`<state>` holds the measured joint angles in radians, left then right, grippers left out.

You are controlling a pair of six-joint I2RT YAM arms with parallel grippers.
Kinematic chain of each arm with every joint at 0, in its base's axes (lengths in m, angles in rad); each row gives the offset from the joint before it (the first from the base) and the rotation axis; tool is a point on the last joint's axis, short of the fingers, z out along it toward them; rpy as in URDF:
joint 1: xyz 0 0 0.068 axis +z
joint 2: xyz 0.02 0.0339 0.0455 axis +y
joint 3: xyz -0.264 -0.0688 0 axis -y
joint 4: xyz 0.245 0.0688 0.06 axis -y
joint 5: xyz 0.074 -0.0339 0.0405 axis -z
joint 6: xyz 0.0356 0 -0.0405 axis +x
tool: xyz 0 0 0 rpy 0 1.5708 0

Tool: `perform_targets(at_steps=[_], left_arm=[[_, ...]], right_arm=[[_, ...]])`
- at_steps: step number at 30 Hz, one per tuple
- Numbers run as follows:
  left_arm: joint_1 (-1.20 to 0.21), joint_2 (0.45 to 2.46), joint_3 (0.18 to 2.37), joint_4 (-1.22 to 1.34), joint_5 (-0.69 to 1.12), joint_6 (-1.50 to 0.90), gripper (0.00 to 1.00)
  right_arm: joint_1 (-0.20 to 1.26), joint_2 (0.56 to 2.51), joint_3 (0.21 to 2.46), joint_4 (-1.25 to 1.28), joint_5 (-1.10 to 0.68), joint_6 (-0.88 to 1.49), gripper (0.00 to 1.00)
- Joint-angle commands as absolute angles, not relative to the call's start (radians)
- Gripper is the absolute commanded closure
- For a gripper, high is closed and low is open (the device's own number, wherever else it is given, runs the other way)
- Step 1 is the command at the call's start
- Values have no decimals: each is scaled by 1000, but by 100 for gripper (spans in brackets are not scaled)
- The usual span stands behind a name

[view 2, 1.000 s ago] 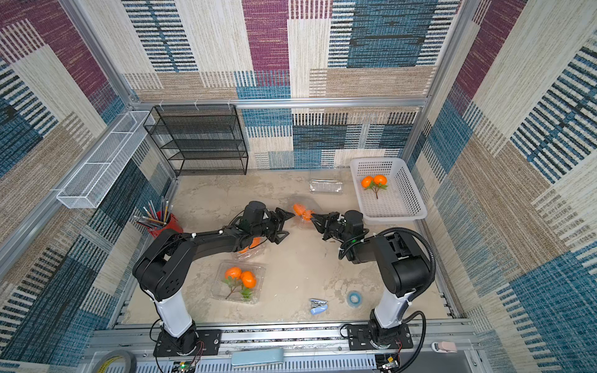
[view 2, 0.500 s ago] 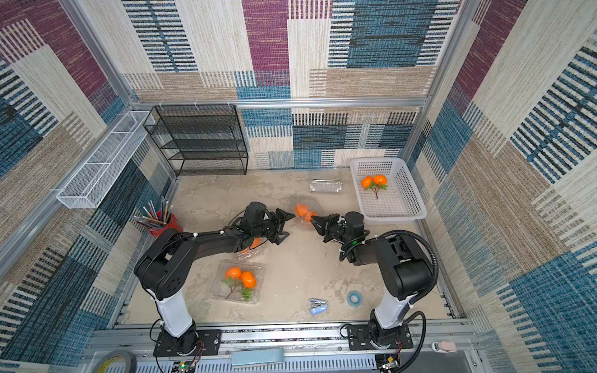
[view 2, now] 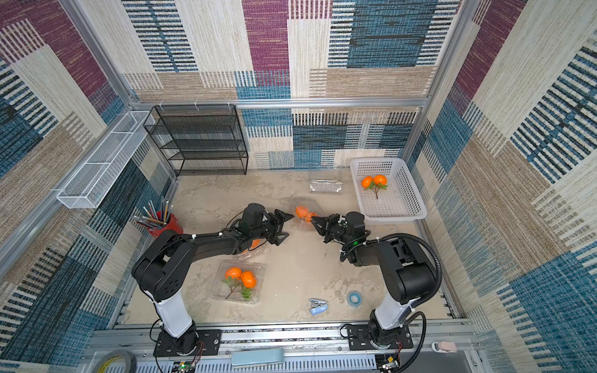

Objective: Take oranges out of containers
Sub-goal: Open the packing box at the center of the board.

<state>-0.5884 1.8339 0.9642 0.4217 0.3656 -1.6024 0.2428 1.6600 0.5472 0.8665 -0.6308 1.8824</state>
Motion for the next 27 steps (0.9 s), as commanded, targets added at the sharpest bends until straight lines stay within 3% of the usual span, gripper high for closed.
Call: perform_targets(at_steps=[1, 27], left_arm=[[-591, 1839, 974, 456, 354, -1606, 15], [-591, 1854, 961, 499, 349, -1626, 16]], right_arm=[[242, 1649, 568, 835, -655, 1845, 83], [250, 1627, 600, 789, -712, 1816, 85]])
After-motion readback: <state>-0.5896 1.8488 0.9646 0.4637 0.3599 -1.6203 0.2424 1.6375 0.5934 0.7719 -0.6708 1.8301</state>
